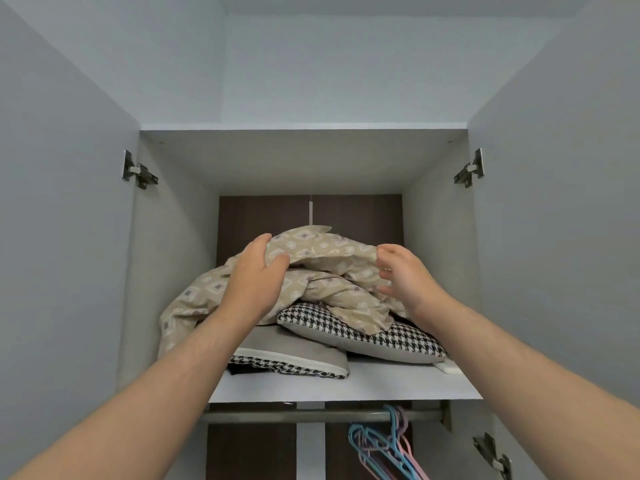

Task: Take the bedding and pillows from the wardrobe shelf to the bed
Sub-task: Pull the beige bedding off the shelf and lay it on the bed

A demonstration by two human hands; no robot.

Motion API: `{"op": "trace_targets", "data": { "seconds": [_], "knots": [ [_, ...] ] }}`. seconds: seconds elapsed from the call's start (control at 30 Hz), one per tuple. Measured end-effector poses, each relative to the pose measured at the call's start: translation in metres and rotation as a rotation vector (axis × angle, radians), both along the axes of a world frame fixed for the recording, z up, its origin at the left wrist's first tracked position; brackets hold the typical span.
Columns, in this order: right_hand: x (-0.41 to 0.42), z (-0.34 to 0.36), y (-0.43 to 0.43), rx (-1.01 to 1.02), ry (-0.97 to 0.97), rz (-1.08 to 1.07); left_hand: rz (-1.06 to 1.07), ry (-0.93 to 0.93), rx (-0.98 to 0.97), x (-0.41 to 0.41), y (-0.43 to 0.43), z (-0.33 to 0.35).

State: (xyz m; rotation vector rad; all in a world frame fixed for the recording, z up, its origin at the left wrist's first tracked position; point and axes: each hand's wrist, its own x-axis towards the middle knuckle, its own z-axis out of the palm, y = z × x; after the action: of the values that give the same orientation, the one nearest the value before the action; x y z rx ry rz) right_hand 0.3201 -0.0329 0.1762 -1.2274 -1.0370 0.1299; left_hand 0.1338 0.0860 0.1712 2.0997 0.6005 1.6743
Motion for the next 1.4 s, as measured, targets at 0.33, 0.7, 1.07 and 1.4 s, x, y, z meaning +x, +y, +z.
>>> {"op": "trace_targets", "data": {
  "seconds": [0.33,0.7,1.07,1.4],
  "knots": [
    [0.079,-0.001,0.031,0.016,0.009,-0.117,-0.044,0.018,0.053,0.088,0.052,0.016],
    [0.137,0.030,0.117,0.009,-0.092,-0.349,0.187,0.110,0.117,0.130,0.173,0.077],
    [0.236,0.037,0.179,-0.158,-0.048,-0.777,0.406,0.511,-0.101,0.205,0.264,0.104],
    [0.324,0.024,0.232,-0.441,0.139,-0.476,0.376,0.672,-0.192,0.245,0.300,0.114]
  ]
}}
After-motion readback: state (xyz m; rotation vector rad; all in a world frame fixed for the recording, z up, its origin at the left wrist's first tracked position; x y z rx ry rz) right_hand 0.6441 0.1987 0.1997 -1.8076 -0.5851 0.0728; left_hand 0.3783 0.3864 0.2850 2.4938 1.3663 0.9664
